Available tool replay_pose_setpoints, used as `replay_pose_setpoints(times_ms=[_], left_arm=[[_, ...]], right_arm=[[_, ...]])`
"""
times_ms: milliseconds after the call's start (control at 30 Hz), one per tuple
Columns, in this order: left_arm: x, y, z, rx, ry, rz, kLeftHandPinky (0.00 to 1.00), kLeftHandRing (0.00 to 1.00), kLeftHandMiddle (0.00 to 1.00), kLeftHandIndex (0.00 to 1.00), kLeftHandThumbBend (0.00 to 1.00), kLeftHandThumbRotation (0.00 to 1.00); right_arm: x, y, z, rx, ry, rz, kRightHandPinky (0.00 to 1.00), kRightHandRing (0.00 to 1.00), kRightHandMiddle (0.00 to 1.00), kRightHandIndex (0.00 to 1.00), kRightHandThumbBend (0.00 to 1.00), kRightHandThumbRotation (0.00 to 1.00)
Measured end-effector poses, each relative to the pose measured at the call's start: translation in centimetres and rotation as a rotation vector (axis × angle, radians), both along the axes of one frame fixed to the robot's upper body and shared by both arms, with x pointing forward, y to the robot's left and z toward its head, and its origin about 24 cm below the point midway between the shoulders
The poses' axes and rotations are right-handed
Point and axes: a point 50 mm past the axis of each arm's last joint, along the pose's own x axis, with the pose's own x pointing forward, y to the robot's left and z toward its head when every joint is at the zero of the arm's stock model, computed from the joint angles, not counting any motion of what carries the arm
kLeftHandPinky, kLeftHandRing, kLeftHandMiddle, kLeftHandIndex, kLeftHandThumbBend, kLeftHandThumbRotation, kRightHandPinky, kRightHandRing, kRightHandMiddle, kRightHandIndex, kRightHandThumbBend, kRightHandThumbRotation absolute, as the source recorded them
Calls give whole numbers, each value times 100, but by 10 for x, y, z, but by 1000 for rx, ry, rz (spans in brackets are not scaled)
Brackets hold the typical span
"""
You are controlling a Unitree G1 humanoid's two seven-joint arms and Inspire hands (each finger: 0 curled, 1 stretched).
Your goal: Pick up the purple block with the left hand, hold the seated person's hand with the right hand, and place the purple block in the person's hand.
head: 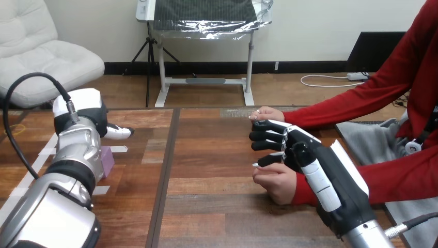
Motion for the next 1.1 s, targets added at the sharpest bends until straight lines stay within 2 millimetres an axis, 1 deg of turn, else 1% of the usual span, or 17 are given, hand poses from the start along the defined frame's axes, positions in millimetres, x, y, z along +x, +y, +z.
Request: replay_pose_setpoints(times_ms=[300,433,733,1100], left_arm=[[-2,1,-4,-3,27,16,90,90,91,89,67,62],[-4,2,-7,1,37,21,89,90,91,89,68,62],[-11,4,-19,34,85,19,89,90,92,90,67,67],[-20,8,-33,43,140,41,90,91,93,91,65,67]], right_arm=[[0,1,5,1,-21,4,63,75,76,77,81,100],[0,1,6,1,-23,5,63,75,76,77,81,100],[0,1,5,1,-21,4,63,74,76,77,82,100],[0,1,5,2,-17,7,64,75,76,77,82,100]])
